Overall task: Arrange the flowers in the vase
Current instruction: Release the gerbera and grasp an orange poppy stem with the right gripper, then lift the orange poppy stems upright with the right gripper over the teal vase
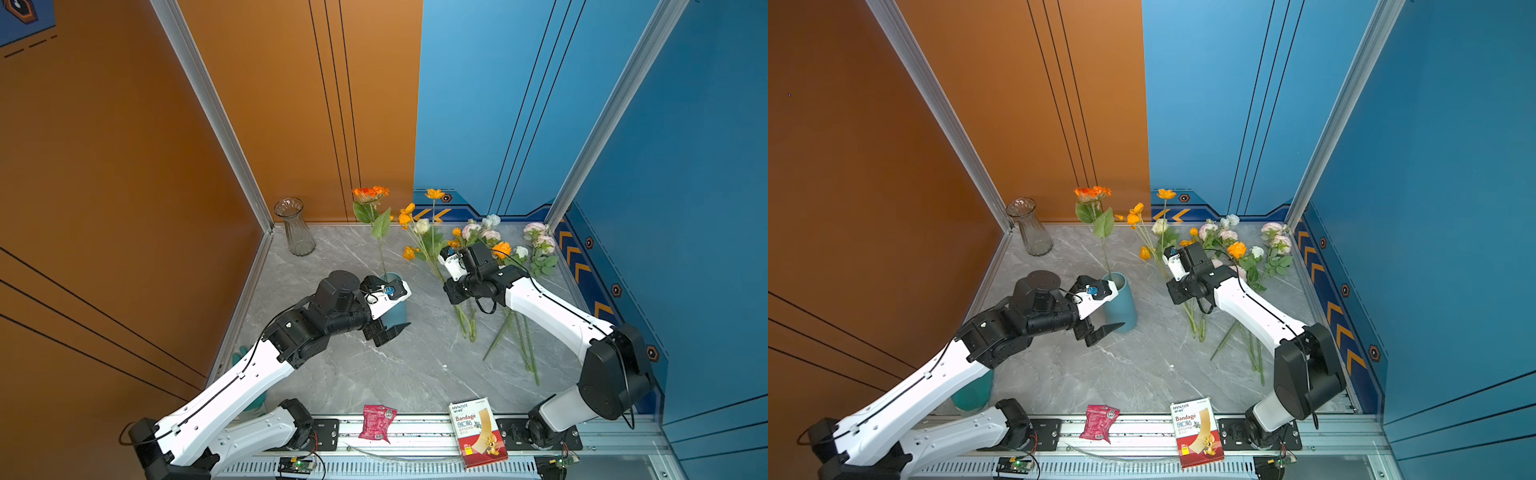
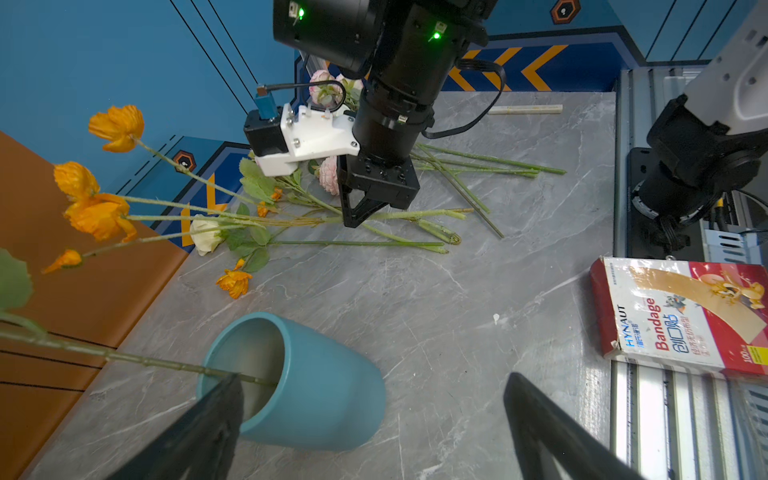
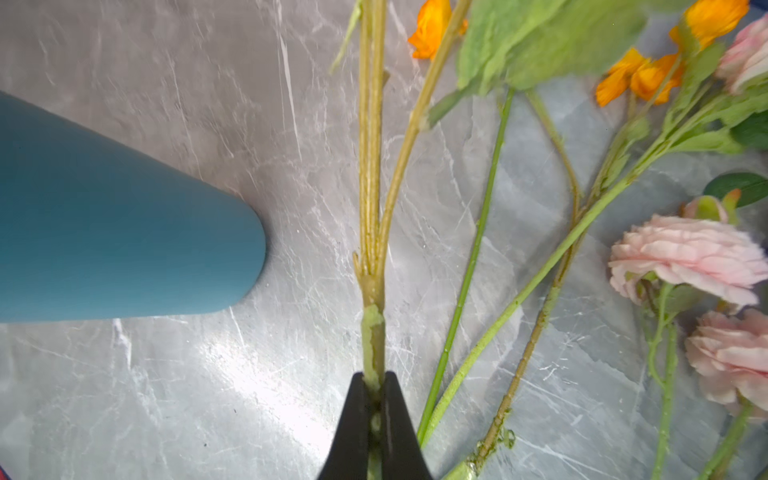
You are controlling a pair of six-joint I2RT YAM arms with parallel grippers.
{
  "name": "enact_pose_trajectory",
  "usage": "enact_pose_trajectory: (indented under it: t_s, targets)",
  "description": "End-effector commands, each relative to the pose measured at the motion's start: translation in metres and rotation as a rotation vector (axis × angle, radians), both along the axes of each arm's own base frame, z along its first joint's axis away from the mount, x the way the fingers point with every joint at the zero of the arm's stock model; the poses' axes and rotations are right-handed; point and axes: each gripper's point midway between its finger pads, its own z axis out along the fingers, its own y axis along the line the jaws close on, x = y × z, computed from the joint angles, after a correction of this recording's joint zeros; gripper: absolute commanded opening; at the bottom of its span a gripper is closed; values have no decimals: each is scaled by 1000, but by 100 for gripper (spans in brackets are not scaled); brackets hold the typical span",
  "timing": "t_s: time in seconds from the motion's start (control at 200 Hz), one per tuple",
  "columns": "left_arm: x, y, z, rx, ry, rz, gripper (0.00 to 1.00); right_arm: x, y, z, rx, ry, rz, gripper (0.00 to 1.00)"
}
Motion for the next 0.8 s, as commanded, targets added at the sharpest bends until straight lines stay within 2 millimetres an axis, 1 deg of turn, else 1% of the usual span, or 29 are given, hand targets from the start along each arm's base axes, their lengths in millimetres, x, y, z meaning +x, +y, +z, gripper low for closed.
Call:
enact_pose_trajectory:
  t_s: [0.0,0.045,0.06,0.08,0.185,0.285,0.375,0.471,0.531,0.571,0.661,0.736,0.796]
  targets:
    - [4,6,18,-70,-35,22,98,22,-3,39,109,-144,-102,0]
    - [6,9,26,-99,-47,31,98,27,-5,51,129,-188,-129,0]
    - [7,11,17,-93,-33,37,98,29,-6,56,138,-203,-137,0]
    - [8,12,16,-100,-31,42,98,30,-6,62,149,-222,-146,0]
    - [15,21,24,-145,-30,64,98,39,-4,94,225,-328,-172,0]
    - [21,30,27,-167,-40,95,98,47,-3,124,314,-436,-206,0]
    - [26,38,31,-187,-55,119,98,50,1,157,406,-538,-226,0]
    - [30,46,34,-208,-59,136,98,47,8,196,496,-653,-220,0]
    - [31,50,39,-229,-56,143,98,45,16,218,538,-713,-196,0]
    - [32,54,43,-243,-61,151,98,42,20,234,568,-752,-184,0]
    - [38,61,43,-266,-86,180,98,34,33,266,635,-817,-145,0]
    - [40,65,46,-285,-77,182,98,26,44,286,691,-860,-112,0]
    - [41,67,50,-307,-63,179,98,22,53,294,743,-878,-98,0]
